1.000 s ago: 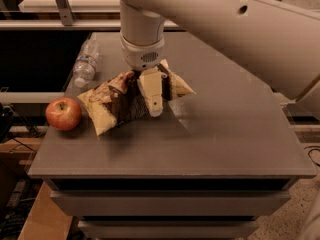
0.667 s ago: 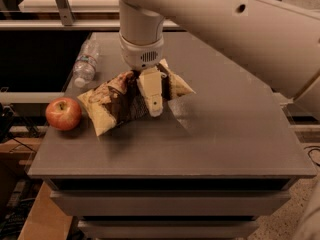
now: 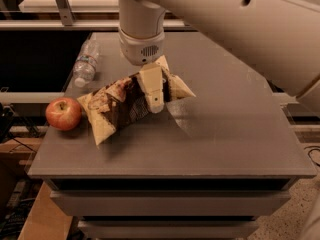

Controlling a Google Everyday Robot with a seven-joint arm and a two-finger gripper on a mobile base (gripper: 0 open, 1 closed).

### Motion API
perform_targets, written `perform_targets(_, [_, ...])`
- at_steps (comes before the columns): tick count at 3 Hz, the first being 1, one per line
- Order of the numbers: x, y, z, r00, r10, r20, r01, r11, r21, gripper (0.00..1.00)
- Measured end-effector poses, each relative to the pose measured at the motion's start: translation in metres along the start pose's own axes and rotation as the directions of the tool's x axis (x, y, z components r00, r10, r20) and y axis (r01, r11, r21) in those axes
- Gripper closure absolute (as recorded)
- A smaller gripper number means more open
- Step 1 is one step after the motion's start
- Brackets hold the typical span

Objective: Move brown chip bag near apple

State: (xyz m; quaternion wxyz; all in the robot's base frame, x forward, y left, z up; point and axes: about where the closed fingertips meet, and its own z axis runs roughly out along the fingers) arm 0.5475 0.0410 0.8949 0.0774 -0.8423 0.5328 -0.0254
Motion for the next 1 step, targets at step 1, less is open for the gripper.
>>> perform_targets(1, [-0.0035, 0.0007, -0.0112, 1.000, -0.015, 0.004, 0.015, 0.9998, 0.009, 0.00])
